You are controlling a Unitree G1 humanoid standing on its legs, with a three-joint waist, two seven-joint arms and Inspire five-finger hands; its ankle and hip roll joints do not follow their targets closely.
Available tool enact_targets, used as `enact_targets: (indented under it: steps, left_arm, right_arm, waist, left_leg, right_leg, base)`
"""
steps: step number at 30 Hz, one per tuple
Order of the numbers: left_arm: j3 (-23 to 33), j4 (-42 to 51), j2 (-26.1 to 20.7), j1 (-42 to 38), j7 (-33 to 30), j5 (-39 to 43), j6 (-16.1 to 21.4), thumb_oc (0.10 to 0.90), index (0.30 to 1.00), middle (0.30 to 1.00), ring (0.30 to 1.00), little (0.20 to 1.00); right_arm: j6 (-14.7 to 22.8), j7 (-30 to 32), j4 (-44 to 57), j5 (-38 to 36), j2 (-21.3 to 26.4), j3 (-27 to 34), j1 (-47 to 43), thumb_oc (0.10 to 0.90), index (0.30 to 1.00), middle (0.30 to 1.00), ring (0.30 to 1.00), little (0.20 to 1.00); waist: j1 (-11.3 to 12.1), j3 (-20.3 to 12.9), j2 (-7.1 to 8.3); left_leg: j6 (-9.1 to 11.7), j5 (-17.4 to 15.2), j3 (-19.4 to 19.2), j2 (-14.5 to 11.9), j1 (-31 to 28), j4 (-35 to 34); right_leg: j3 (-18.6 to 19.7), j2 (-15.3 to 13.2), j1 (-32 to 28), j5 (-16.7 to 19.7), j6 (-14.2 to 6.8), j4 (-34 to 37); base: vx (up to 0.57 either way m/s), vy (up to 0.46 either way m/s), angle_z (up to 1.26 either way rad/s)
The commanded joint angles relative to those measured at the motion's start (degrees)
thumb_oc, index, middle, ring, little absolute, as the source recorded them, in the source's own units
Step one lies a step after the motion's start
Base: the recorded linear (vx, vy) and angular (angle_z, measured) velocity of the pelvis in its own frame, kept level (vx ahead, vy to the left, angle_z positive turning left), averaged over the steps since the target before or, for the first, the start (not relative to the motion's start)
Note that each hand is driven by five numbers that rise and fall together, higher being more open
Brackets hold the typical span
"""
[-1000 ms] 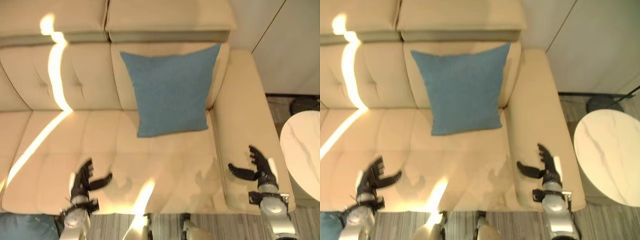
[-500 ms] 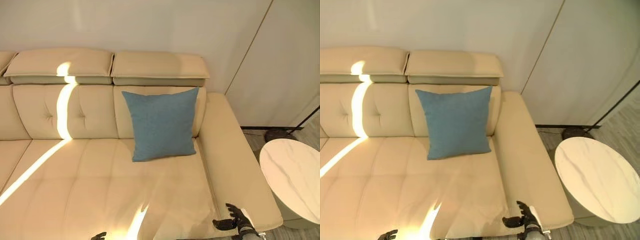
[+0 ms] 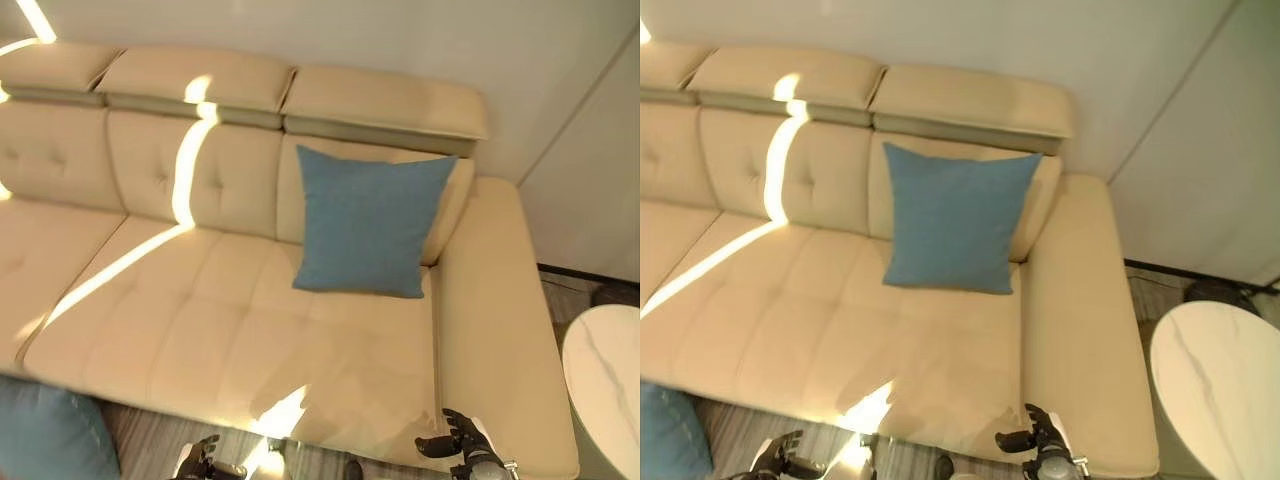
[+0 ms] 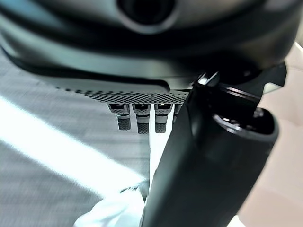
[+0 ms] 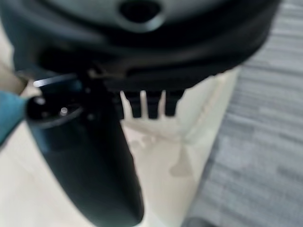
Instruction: Pick up all the scattered cushions and arrange them neatly on the sofa.
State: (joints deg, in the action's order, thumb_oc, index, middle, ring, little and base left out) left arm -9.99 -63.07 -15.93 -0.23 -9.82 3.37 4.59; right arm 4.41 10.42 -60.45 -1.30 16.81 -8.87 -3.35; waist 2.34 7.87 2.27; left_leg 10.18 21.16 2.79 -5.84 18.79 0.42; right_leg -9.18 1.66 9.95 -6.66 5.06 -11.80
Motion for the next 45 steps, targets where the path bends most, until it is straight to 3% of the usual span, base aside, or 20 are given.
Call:
enact_targets:
  steps: [1,3,6,8,10,12,17,19,21,24,28,32,34,36,38,40,41,44,45]
  left_arm:
    - [0.72,0.95,-1.07,-1.39,-1.74,-0.62,1.27,0.8,0.9,0.9,0.9,0.9]
    - [0.87,0.35,-0.61,-1.25,-1.55,-0.94,1.19,0.8,0.9,0.9,0.9,0.9]
    - [0.99,-0.06,-0.25,-1.0,-1.19,-0.92,1.16,0.8,0.9,0.9,0.9,0.9]
    - [0.57,-1.36,0.33,-0.69,-0.51,-1.68,0.88,0.8,0.9,0.9,0.9,0.9]
    - [0.58,-1.37,0.35,-0.69,-0.51,-1.68,0.89,0.8,0.9,0.9,0.9,0.9]
    - [-0.16,-1.79,0.2,-1.36,-0.43,-2.5,0.76,0.8,0.9,0.9,0.9,0.9]
    - [0.27,-2.48,-0.86,-1.33,-0.22,-3.57,0.5,0.8,0.9,0.9,0.9,0.9]
    - [0.26,-2.44,-1.38,-1.87,-0.5,-3.17,0.68,0.8,0.9,0.9,0.9,0.9]
    - [0.05,-1.63,-1.96,-2.6,-0.82,-2.54,0.83,0.8,0.9,0.9,0.9,0.9]
    - [-0.31,-0.76,-2.71,-3.0,-0.96,-2.05,1.02,0.8,0.9,0.9,0.9,0.9]
    - [0.41,-1.41,-3.01,-2.09,-1.45,-1.22,1.18,0.8,0.9,0.9,0.9,0.9]
    - [1.81,-3.1,-2.41,-1.62,-2.0,0.36,1.15,0.8,0.9,0.9,0.9,0.9]
    - [1.79,-3.68,-1.67,-1.27,-2.31,0.47,1.14,0.8,0.9,0.9,0.9,0.9]
    - [2.26,-4.2,-0.58,-0.75,-2.28,0.76,0.79,0.8,0.9,0.9,0.9,0.9]
    - [3.23,-5.02,-0.34,0.45,-1.92,0.23,0.59,0.8,0.9,0.9,0.9,0.9]
    - [3.58,-5.24,-0.3,0.82,-1.83,-0.07,0.62,0.8,0.9,0.9,0.9,0.9]
    - [3.86,-5.09,-0.03,1.17,-1.68,-0.31,0.64,0.8,0.9,0.9,0.9,0.9]
    - [3.66,-4.55,0.1,1.08,-1.53,-0.57,0.58,0.8,0.9,0.9,0.9,0.9]
    - [3.03,-4.01,0.2,0.81,-1.42,-1.0,0.62,0.8,0.9,0.9,0.9,0.9]
  right_arm:
    - [1.64,2.67,1.92,-1.51,3.08,0.81,0.55,0.8,0.9,0.9,0.9,0.9]
    - [1.78,2.55,0.88,-1.72,3.0,1.44,1.08,0.8,0.9,0.9,0.9,0.9]
    - [1.72,2.25,-0.48,-1.76,2.78,1.73,1.28,0.8,0.9,0.9,0.9,0.9]
    - [1.2,1.67,-2.23,-1.11,2.07,1.63,1.3,0.8,0.9,0.9,0.9,0.9]
    - [1.21,1.67,-2.25,-1.12,2.08,1.62,1.29,0.8,0.9,0.9,0.9,0.9]
    - [0.63,1.63,-2.98,-0.71,1.6,1.19,0.34,0.8,0.9,0.9,0.9,0.9]
    - [0.02,1.11,-3.33,1.08,0.74,-0.5,-0.73,0.8,0.9,0.9,0.9,0.9]
    - [0.06,1.18,-2.78,1.16,0.53,-0.85,-1.21,0.8,0.9,0.9,0.9,0.9]
    - [0.11,1.17,-2.19,0.77,0.33,-0.85,-1.17,0.8,0.9,0.9,0.9,0.9]
    - [0.04,1.12,-2.11,0.17,-0.16,-0.93,-0.38,0.8,0.9,0.9,0.9,0.9]
    - [0.0,1.19,-1.9,0.2,-0.67,-1.66,-0.25,0.8,0.9,0.9,0.9,0.9]
    - [-0.01,1.47,0.55,1.4,-0.08,-3.14,-0.61,0.8,0.9,0.9,0.9,0.9]
    - [0.08,1.72,1.13,2.1,0.71,-3.46,-0.45,0.8,0.9,0.9,0.9,0.9]
    - [-0.32,1.8,1.51,3.17,1.31,-3.81,-0.37,0.8,0.9,0.9,0.9,0.9]
    - [-0.34,1.78,1.9,4.21,1.26,-4.18,0.34,0.8,0.9,0.9,0.9,0.9]
    - [-0.23,1.8,2.02,4.51,1.2,-4.31,0.56,0.8,0.9,0.9,0.9,0.9]
    - [-0.24,1.54,1.61,5.08,1.0,-4.59,0.83,0.8,0.9,0.9,0.9,0.9]
    - [-0.39,1.44,1.17,5.62,1.06,-4.78,0.89,0.8,0.9,0.9,0.9,0.9]
    - [-0.51,1.25,1.16,5.78,1.06,-4.88,0.96,0.8,0.9,0.9,0.9,0.9]
  waist:
    - [-2.62,-0.34,3.37]
    - [-3.88,-0.81,4.34]
    - [-4.65,-1.5,4.56]
    - [-6.14,-3.44,2.87]
    - [-6.11,-3.37,2.87]
    - [-6.19,-3.15,2.65]
    - [-5.02,-2.49,2.47]
    - [-4.99,-1.89,2.36]
    - [-5.08,-1.64,2.13]
    - [-4.86,-1.83,1.78]
    - [-3.77,-2.16,2.42]
    - [-2.39,-0.83,2.23]
    - [-2.78,0.47,1.7]
    - [-3.37,1.24,1.63]
    - [-4.15,0.68,2.14]
    - [-4.53,0.26,2.41]
    - [-5.0,-0.09,2.68]
    - [-5.7,-0.38,2.69]
    - [-6.45,-0.53,2.77]
  left_leg:
    - [-7.45,-19.95,-5.97,4.31,-2.24,9.57]
    - [-7.92,-25.25,-6.71,4.68,-4.82,14.24]
    - [-7.93,-27.39,-6.54,4.56,-7.89,16.66]
    - [-7.71,-28.92,-6.46,4.56,-16.83,6.69]
    - [-7.71,-28.76,-6.49,4.58,-17.11,6.33]
    - [-8.03,-27.98,-5.12,5.66,-17.08,3.03]
    - [-9.08,-26.72,-4.94,6.12,-17.8,0.22]
    - [-9.36,-25.93,-3.83,6.13,-17.29,-0.34]
    - [-9.61,-24.57,-1.67,6.53,-16.17,-0.89]
    - [-9.36,-22.29,2.68,6.91,-13.99,-1.24]
    - [-8.81,-20.82,4.95,7.16,-12.82,-2.21]
    - [-5.72,-15.44,7.83,7.49,-7.1,-3.28]
    - [-5.18,-14.2,6.38,7.6,-4.55,-2.66]
    - [-6.37,-15.41,-2.69,6.15,-3.45,-0.44]
    - [-6.84,-18.66,-10.06,3.91,-4.84,3.09]
    - [-6.72,-20.13,-11.48,3.26,-5.43,4.94]
    - [-6.47,-22.49,-13.05,2.55,-7.99,6.24]
    - [-6.22,-24.25,-15.54,1.32,-10.65,6.66]
    - [-5.83,-25.25,-18.37,0.15,-12.67,6.63]
  right_leg:
    - [4.18,-3.59,-7.59,2.89,-8.61,12.75]
    - [3.25,-5.1,-6.6,4.65,-8.89,13.71]
    - [2.2,-5.88,-6.08,5.61,-8.99,14.31]
    - [1.15,-5.68,-4.82,6.83,-10.13,14.15]
    - [1.18,-5.69,-4.93,6.82,-10.14,14.17]
    - [0.89,-6.51,-3.39,8.42,-11.06,13.7]
    - [0.34,-7.48,-2.11,8.38,-11.97,10.92]
    - [2.87,-7.08,-0.85,7.49,-12.44,8.14]
    - [7.78,-5.12,-0.95,5.56,-12.69,5.35]
    - [13.61,-2.31,-2.71,2.59,-11.81,1.52]
    - [14.65,-1.98,-5.54,0.92,-10.39,3.87]
    - [13.8,-0.49,-6.03,-0.07,-8.79,9.49]
    - [11.55,-0.77,-6.51,0.5,-8.7,10.89]
    - [7.81,-2.37,-6.15,1.95,-9.25,11.93]
    - [3.34,-4.27,-5.93,3.55,-9.65,13.57]
    - [1.75,-4.94,-5.78,4.14,-9.71,14.34]
    - [-0.54,-5.71,-5.96,4.72,-9.8,15.02]
    - [-3.44,-6.37,-6.0,5.2,-10.15,15.71]
    - [-5.96,-7.14,-5.65,5.81,-10.43,16.04]
  base:
    - [-0.25,-0.033,0.47]
    - [-0.18,-0.003,0.54]
    - [-0.07,0.064,0.46]
    - [-0.04,0.203,0.26]
    - [-0.05,0.116,0.15]
    - [-0.13,0.202,0.05]
    - [-0.11,0.115,-0.02]
    - [-0.16,0.033,0.08]
    - [-0.16,-0.008,0.33]
    - [-0.12,-0.068,0.98]
    - [-0.07,-0.12,1.03]
    - [-0.22,-0.208,0.97]
    - [-0.22,-0.082,1.81]
    - [-0.2,-0.024,1.16]
    - [-0.16,-0.028,0.71]
    - [-0.09,-0.02,0.95]
    - [-0.07,-0.016,1.04]
    - [-0.07,0.003,0.78]
    - [-0.08,0.03,0.81]
